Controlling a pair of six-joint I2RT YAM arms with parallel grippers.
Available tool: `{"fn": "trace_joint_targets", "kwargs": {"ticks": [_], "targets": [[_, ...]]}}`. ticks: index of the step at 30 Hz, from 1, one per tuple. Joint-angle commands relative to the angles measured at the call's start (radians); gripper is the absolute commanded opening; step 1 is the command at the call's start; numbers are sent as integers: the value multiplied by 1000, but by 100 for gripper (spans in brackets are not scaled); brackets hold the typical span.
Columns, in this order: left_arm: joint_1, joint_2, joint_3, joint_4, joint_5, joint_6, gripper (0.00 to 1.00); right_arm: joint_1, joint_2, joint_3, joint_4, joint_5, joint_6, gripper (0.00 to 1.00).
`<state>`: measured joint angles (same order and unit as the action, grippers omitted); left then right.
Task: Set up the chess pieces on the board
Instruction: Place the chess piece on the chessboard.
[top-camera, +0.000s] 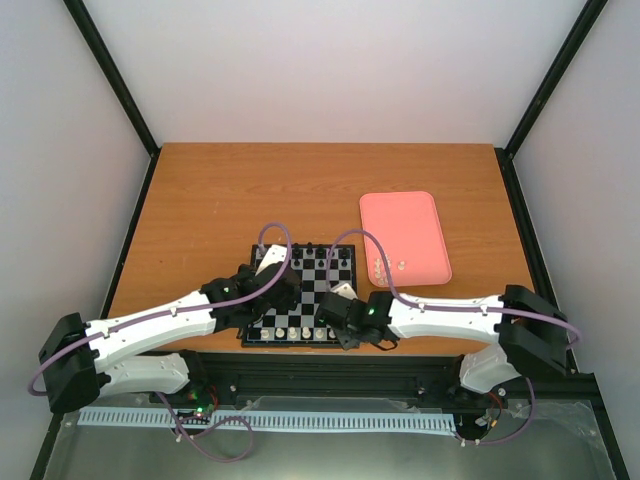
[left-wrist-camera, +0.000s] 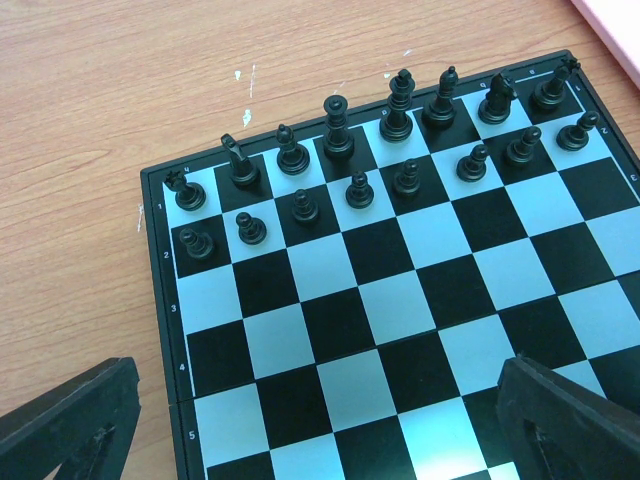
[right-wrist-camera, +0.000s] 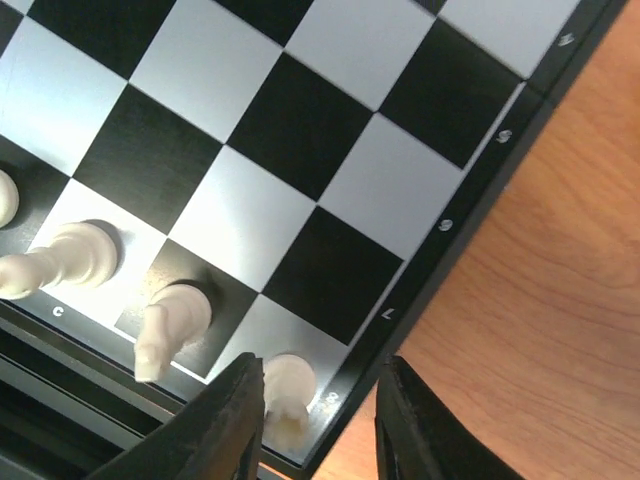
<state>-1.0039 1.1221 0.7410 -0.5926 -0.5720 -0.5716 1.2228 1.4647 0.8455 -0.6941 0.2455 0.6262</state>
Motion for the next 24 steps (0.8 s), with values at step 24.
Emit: {"fn": "trace_joint_targets", "kwargs": {"ticks": [24], "targets": [[6,-10,-2,12,13,6,100,-126,-115,-23,-101,174,82,46]]}}
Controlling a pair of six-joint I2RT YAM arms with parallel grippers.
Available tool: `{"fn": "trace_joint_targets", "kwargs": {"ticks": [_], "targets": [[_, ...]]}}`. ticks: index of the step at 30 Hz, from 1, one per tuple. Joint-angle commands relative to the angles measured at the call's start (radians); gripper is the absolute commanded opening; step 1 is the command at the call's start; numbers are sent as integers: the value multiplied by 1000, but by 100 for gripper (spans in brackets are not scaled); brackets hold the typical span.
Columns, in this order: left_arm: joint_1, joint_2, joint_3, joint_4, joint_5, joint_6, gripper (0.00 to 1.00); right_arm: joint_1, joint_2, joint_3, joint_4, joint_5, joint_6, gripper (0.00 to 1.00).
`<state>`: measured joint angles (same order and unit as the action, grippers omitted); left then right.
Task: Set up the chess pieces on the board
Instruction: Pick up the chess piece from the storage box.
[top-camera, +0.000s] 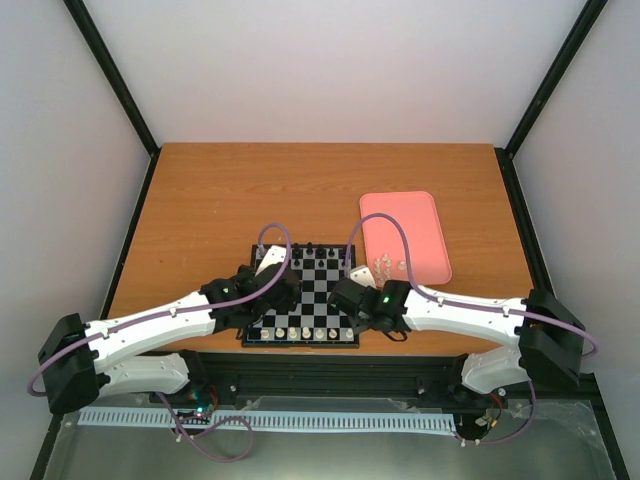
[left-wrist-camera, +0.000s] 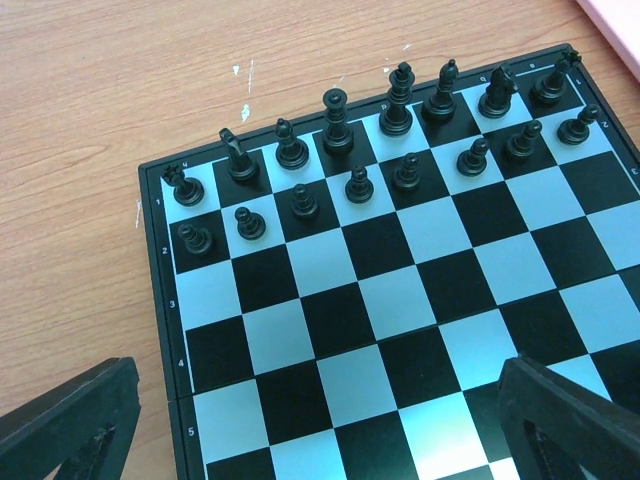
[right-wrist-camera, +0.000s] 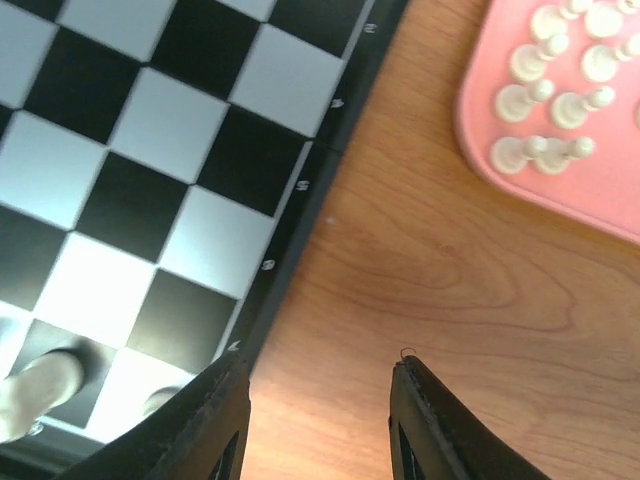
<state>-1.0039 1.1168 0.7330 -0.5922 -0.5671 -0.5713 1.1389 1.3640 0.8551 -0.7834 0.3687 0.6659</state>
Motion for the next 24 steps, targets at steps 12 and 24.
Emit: {"fn": "trace_joint_targets", "kwargs": {"ticks": [12,24], "targets": [[6,17,10,15,6,5,100,-65,15,-99,136,-150,-47,45],[6,13,7,9,0,-2,100,-65,47,-120,171,-195,-55,45]]}}
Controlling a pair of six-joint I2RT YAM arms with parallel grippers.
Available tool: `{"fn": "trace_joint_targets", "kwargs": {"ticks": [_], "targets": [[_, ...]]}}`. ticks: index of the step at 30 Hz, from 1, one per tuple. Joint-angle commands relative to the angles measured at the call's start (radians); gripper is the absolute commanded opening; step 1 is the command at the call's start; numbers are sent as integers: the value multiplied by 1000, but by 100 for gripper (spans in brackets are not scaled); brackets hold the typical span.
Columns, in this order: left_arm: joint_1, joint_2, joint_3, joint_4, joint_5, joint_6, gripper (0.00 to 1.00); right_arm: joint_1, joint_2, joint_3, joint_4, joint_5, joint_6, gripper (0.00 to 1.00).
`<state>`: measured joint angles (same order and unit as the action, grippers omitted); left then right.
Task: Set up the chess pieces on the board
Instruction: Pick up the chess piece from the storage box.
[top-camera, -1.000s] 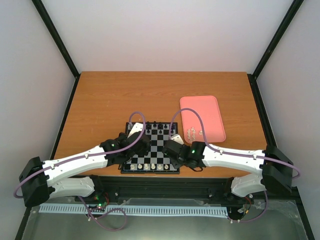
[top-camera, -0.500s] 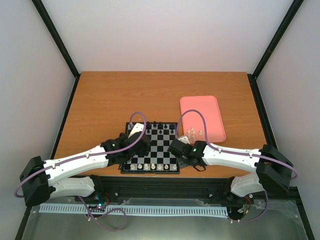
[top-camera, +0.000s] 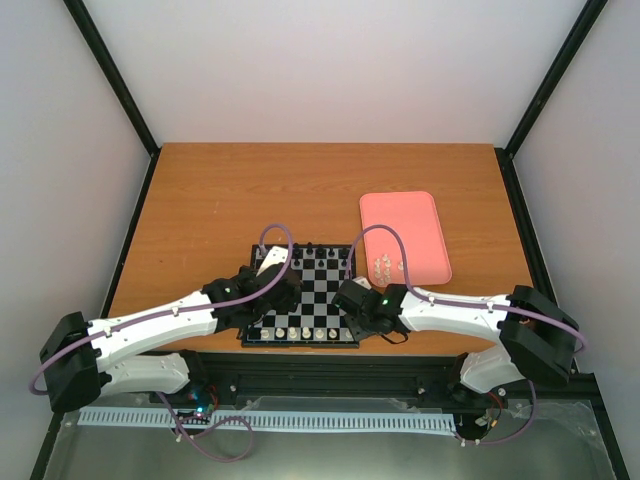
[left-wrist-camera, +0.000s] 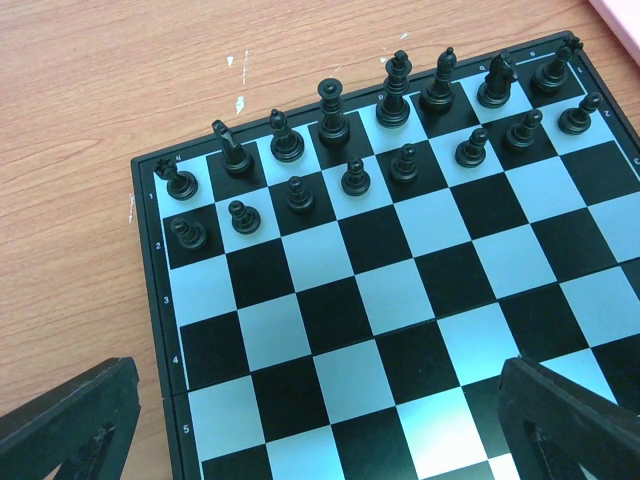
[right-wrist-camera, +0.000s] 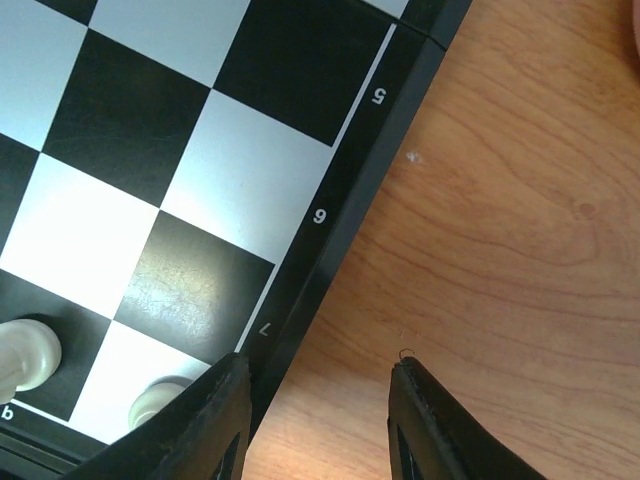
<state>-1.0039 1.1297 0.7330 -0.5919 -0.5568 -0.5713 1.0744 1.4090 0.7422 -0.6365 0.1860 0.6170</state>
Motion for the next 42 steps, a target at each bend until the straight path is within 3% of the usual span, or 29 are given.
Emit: {"fn": "trace_joint_targets", "kwargs": {"ticks": [1,23,34,42], "targets": [[6,-1,6,10,-11,-3,100,-1,5,-7,28,-17,-9,45],[6,5,3,13,-10,-3,100,-1,28,9,49,-61,-37,45],[6,2,3,14,-3,-3,100,-4,-62,37,-26,115,13,47],[5,-21,8,6,11,2,100,-178,-77,66,-78,178,0,51]]}}
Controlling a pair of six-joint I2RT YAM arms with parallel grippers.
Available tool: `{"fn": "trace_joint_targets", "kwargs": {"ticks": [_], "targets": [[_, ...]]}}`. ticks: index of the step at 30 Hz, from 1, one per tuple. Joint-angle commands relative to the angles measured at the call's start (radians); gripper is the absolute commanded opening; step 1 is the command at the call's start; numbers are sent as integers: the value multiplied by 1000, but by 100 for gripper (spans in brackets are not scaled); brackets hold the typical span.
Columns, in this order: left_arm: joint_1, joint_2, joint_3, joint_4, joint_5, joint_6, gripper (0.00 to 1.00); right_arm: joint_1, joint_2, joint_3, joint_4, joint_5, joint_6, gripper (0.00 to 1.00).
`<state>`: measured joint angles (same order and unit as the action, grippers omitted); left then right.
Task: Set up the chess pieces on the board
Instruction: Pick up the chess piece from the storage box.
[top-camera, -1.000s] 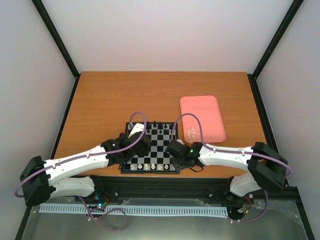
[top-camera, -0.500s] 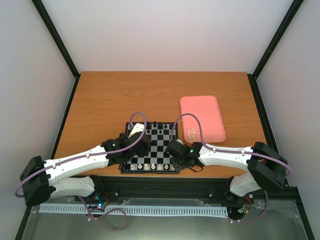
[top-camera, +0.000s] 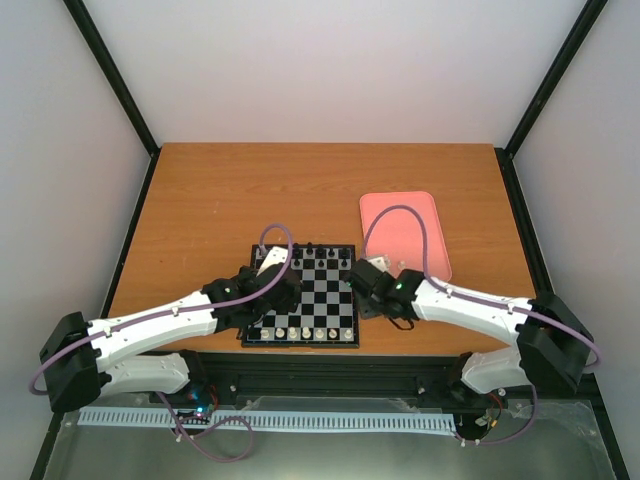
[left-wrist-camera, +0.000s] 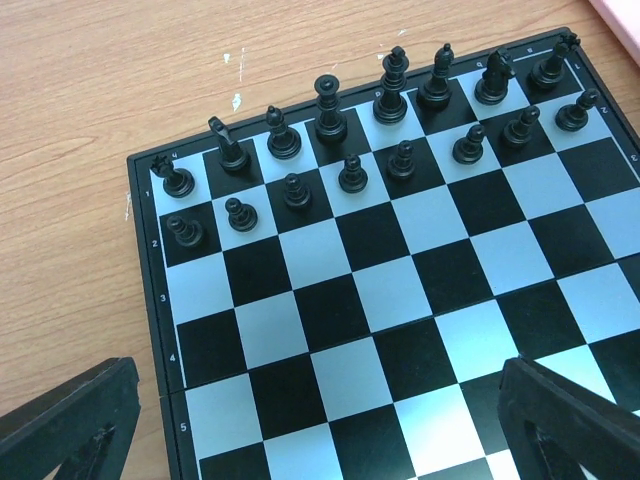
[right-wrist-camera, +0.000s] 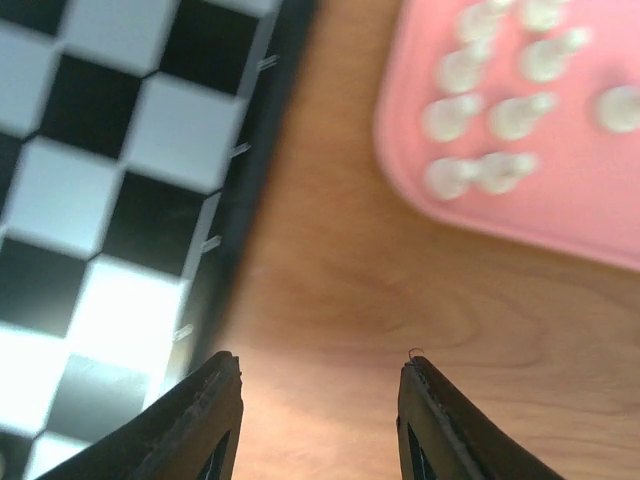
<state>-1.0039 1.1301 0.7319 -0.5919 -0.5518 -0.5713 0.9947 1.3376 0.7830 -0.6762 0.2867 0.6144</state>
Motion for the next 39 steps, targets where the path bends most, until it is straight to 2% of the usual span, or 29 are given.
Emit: {"fn": "trace_joint_targets", "kwargs": {"ticks": [1,7,18,39], "targets": [[6,-31,8,7,13,3,100,-139,8,34,-39,77,-9,51],[6,-103,-7,2,32,15,100,-303,126,136,-30,103,-78,50],[6,-173,-42,26,69,23,100,-465,295,248,11,83,-136,47],[5,-156,-52,28,50,25,100,-576,390,243,109,-37,-198,36]]}}
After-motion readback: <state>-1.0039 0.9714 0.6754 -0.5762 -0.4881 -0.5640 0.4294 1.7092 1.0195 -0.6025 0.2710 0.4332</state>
